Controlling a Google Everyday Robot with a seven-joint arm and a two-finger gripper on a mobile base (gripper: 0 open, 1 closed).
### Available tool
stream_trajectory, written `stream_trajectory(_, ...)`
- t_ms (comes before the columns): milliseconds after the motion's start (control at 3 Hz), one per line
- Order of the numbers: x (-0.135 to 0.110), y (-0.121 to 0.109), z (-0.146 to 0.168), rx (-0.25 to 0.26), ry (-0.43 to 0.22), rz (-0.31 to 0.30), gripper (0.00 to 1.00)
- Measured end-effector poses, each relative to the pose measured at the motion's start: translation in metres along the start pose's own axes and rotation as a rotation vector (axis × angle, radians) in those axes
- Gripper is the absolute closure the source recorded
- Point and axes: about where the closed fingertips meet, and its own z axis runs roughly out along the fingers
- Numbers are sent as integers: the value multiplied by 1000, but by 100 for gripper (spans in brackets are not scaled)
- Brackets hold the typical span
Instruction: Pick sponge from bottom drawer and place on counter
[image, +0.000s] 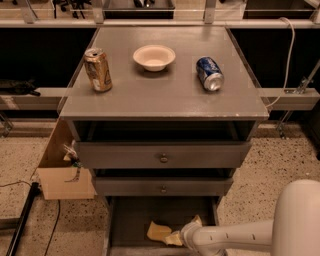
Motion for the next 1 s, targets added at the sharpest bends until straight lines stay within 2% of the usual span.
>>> stream_trajectory(333, 5, 14, 15, -5, -5, -27, 0)
stream_trajectory(1000, 31, 49, 44, 10, 1, -73, 0)
